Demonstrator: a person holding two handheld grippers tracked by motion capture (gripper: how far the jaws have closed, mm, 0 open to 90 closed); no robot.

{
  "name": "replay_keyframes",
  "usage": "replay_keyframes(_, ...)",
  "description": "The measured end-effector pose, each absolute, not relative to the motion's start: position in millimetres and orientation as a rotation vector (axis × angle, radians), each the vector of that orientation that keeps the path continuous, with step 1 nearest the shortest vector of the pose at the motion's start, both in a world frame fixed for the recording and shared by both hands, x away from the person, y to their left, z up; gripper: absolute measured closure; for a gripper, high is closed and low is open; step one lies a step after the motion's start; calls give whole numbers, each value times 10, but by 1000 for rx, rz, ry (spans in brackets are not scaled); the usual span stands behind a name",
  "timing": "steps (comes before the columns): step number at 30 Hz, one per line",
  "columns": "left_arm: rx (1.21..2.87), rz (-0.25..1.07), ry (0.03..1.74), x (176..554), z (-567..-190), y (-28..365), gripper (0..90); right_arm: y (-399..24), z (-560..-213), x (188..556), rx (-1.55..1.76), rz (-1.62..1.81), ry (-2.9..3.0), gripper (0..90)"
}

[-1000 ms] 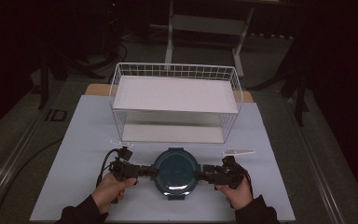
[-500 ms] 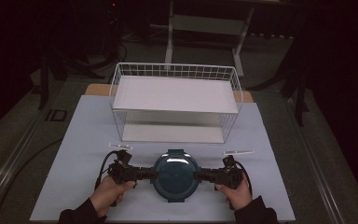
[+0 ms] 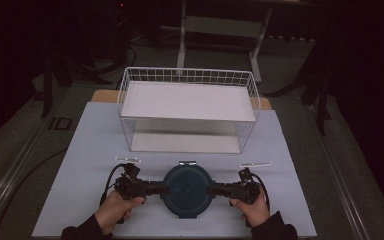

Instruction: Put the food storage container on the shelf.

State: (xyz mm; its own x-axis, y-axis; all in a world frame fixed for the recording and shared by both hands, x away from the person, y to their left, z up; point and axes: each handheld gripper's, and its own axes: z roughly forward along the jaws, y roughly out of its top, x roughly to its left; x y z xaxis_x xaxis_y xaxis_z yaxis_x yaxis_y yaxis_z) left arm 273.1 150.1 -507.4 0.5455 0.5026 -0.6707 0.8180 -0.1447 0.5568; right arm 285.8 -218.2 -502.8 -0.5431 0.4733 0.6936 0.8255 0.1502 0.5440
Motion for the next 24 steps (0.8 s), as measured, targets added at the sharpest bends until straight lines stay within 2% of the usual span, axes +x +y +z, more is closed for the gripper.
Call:
replay_keyframes(10,1802,-349,1097,2668,-5002,1458,570,-2197,-4993,2813,-1261,-1384,-2071,562)
replay_keyframes(24,1779,-259,1037,2894,-4720,1451,569,-2212,-4733,2981,-1228,-1477,-2109,563)
